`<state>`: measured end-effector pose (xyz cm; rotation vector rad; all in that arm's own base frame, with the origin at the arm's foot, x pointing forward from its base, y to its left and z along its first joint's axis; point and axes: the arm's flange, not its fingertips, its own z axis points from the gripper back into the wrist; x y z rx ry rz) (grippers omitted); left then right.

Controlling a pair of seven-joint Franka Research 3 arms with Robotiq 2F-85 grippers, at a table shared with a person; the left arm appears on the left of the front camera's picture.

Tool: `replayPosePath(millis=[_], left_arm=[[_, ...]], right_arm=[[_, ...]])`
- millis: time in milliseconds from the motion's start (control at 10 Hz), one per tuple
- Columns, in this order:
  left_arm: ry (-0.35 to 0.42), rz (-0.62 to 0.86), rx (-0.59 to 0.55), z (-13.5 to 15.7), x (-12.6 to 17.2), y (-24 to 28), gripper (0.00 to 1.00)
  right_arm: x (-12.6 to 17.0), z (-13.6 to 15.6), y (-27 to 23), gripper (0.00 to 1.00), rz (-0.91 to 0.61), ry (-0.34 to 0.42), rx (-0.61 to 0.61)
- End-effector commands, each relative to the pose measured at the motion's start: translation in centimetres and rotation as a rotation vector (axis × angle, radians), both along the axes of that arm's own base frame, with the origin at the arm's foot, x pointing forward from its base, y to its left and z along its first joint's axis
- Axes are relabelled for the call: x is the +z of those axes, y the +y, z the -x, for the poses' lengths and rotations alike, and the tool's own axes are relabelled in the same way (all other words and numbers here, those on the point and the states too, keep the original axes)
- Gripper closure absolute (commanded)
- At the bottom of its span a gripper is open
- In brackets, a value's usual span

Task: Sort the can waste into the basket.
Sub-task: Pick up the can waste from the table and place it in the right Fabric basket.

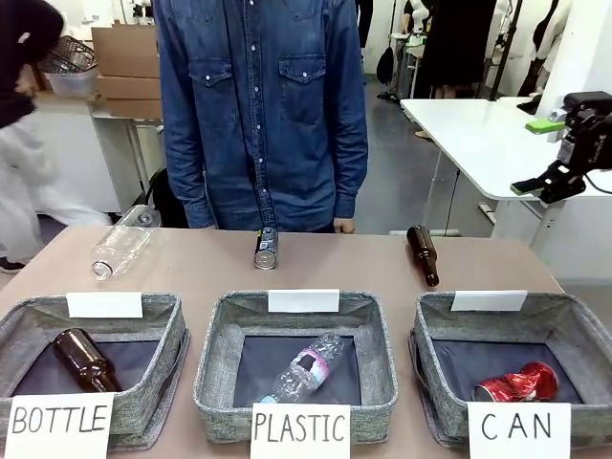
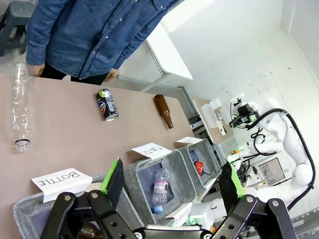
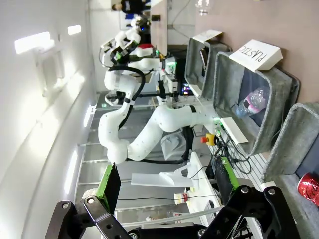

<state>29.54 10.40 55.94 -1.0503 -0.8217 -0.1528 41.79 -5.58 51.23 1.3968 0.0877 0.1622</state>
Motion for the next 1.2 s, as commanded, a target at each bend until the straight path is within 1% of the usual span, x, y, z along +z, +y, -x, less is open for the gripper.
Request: replayPosePath(millis=[0,100,300,400,500,600,700,800,1000,1100], left_arm=[[0.0,0.0,0.0,0.0,0.0,0.0,0.0],[-0.036,-0.071,-0.092,-1.2,0.9,-1.8,0.0],[0.019,-0.274,-0.224,-5.4,2.1,-8.6,0.0],[0.044,-0.365,-0.304,-7.6,2.3,-13.1,0.0],[0.07,-0.446,-0.334,-9.1,1.9,-17.1,0.0],[0.076,-0.537,-0.359,-10.1,1.3,-20.8,0.0],[0.061,-0.571,-0.4,-10.5,0.7,-24.6,0.0],[0.051,-0.436,-0.36,-8.0,1.2,-20.4,0.0],[0.051,-0.436,-0.36,-8.0,1.2,-20.4,0.0],[0.054,-0.482,-0.383,-9.5,0.6,-23.7,0.0]], right_arm=[[0.2,-0.2,-0.5,0.0,0.002,-0.02,0.016],[0.2,-0.2,-0.5,0.0,0.002,-0.02,0.016],[0.2,-0.2,-0.5,0.0,0.002,-0.02,0.016],[0.2,-0.2,-0.5,0.0,0.002,-0.02,0.016],[0.2,-0.2,-0.5,0.0,0.002,-0.02,0.016],[0.2,-0.2,-0.5,0.0,0.002,-0.02,0.016],[0.2,-0.2,-0.5,0.0,0.002,-0.02,0.016],[0.2,-0.2,-0.5,0.0,0.002,-0.02,0.016],[0.2,-0.2,-0.5,0.0,0.002,-0.02,0.016],[0.2,-0.2,-0.5,0.0,0.002,-0.02,0.016]])
